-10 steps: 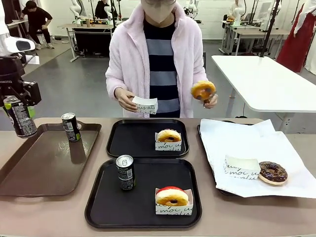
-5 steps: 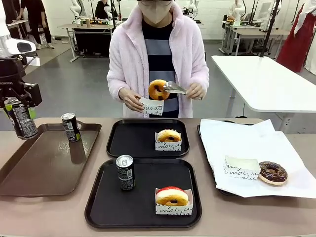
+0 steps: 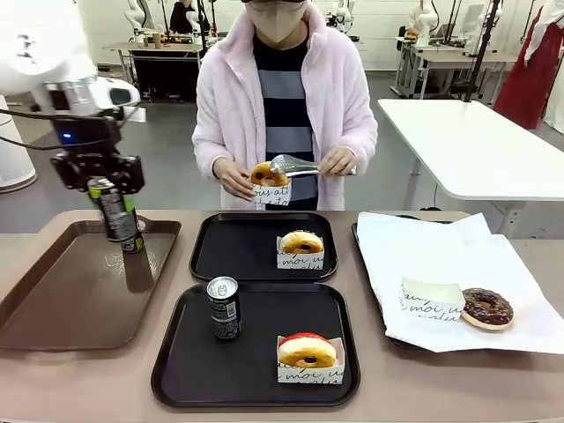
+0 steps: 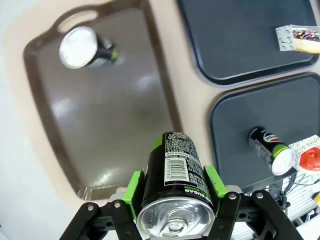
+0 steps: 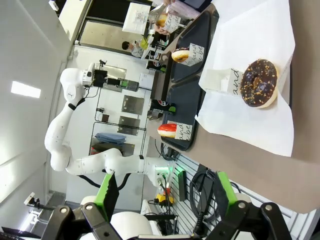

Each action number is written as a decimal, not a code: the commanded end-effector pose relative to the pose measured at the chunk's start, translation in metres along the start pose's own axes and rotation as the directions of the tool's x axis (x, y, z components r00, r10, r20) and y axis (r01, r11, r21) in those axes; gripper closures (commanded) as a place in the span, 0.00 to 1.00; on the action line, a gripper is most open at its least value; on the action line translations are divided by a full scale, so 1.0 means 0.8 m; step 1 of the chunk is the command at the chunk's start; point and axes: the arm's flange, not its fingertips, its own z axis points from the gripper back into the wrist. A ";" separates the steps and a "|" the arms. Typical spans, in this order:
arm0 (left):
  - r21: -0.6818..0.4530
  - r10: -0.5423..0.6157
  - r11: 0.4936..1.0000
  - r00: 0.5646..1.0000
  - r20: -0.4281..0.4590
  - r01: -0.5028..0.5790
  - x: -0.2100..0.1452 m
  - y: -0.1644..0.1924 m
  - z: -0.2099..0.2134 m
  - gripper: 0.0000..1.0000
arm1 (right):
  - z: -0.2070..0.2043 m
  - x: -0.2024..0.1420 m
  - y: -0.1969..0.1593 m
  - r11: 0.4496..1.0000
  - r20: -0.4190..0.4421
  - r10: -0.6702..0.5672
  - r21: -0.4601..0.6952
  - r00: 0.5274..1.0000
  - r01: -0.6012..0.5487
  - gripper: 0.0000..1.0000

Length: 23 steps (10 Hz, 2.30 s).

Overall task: Set up donuts and drinks on trays.
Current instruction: Pick up one Pepsi coke from the Handle tray and place it on the Flat Tray without a Pepsi coke.

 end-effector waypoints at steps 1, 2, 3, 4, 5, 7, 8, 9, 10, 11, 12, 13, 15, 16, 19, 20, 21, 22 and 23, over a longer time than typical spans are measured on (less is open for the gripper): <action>-0.044 -0.040 0.998 0.999 0.002 0.040 0.027 -0.027 -0.015 0.40 | 0.002 -0.001 0.001 1.000 0.005 0.016 0.013 1.000 -0.016 0.00; -0.051 -0.081 0.995 0.997 0.001 0.081 0.041 -0.044 -0.026 0.40 | 0.002 -0.001 0.001 1.000 0.005 0.016 0.013 1.000 -0.016 0.00; -0.070 -0.103 0.992 0.995 0.003 0.103 0.045 -0.059 -0.039 0.40 | 0.002 -0.001 0.001 1.000 0.005 0.016 0.013 1.000 -0.016 0.00; -0.093 -0.133 0.987 0.991 0.009 0.133 0.047 -0.071 -0.052 0.40 | 0.002 -0.001 0.001 1.000 0.005 0.016 0.013 1.000 -0.016 0.00; -0.071 -0.159 0.985 0.987 -0.022 0.157 0.045 -0.070 -0.055 0.40 | 0.002 -0.001 0.001 1.000 0.005 0.016 0.013 1.000 -0.016 0.00; -0.101 -0.257 0.965 0.953 -0.160 0.243 -0.053 -0.007 -0.024 0.40 | 0.002 -0.001 0.001 1.000 0.005 0.016 0.013 1.000 -0.016 0.00; -0.126 -0.308 0.949 0.937 -0.168 0.289 -0.107 0.022 -0.013 0.40 | 0.002 -0.001 0.001 1.000 0.005 0.016 0.013 1.000 -0.016 0.00; -0.143 -0.324 0.942 0.932 -0.163 0.302 -0.139 0.037 -0.010 0.40 | 0.002 -0.001 0.001 1.000 0.005 0.016 0.013 1.000 -0.016 0.00; -0.136 -0.324 0.943 0.934 -0.150 0.305 -0.151 0.043 -0.005 0.40 | 0.002 -0.001 0.001 1.000 0.005 0.016 0.013 1.000 -0.016 0.00; -0.120 -0.325 0.943 0.935 -0.143 0.310 -0.156 0.043 -0.004 0.40 | 0.002 -0.001 0.001 1.000 0.005 0.016 0.013 1.000 -0.016 0.00; -0.109 -0.319 0.946 0.940 -0.122 0.306 -0.160 0.043 -0.001 0.40 | 0.002 -0.001 0.001 1.000 0.005 0.016 0.013 1.000 -0.016 0.00; -0.084 -0.296 0.954 0.950 -0.100 0.289 -0.162 0.046 0.004 0.40 | 0.002 -0.001 0.001 1.000 0.005 0.016 0.013 1.000 -0.016 0.00; -0.129 -0.319 0.944 0.939 -0.130 0.303 -0.170 0.046 0.006 0.40 | 0.002 -0.001 0.001 1.000 0.005 0.016 0.013 1.000 -0.016 0.00; -0.129 -0.319 0.944 0.939 -0.130 0.303 -0.170 0.046 0.006 0.40 | 0.002 -0.001 0.001 1.000 0.005 0.016 0.013 1.000 -0.016 0.00; -0.129 -0.319 0.944 0.939 -0.130 0.303 -0.170 0.046 0.006 0.40 | 0.002 -0.001 0.001 1.000 0.005 0.016 0.013 1.000 -0.016 0.00; -0.129 -0.319 0.944 0.939 -0.130 0.303 -0.170 0.046 0.006 0.40 | 0.002 -0.001 0.001 1.000 0.005 0.016 0.013 1.000 -0.016 0.00; -0.129 -0.319 0.944 0.939 -0.130 0.303 -0.170 0.046 0.006 0.40 | 0.002 -0.001 0.001 1.000 0.005 0.016 0.013 1.000 -0.016 0.00; -0.129 -0.319 0.944 0.939 -0.130 0.303 -0.170 0.046 0.006 0.40 | 0.002 -0.001 0.001 1.000 0.005 0.016 0.013 1.000 -0.016 0.00; -0.111 -0.302 0.951 0.944 -0.134 0.289 -0.169 0.044 0.004 0.40 | 0.002 -0.001 0.001 1.000 0.005 0.016 0.013 1.000 -0.016 0.00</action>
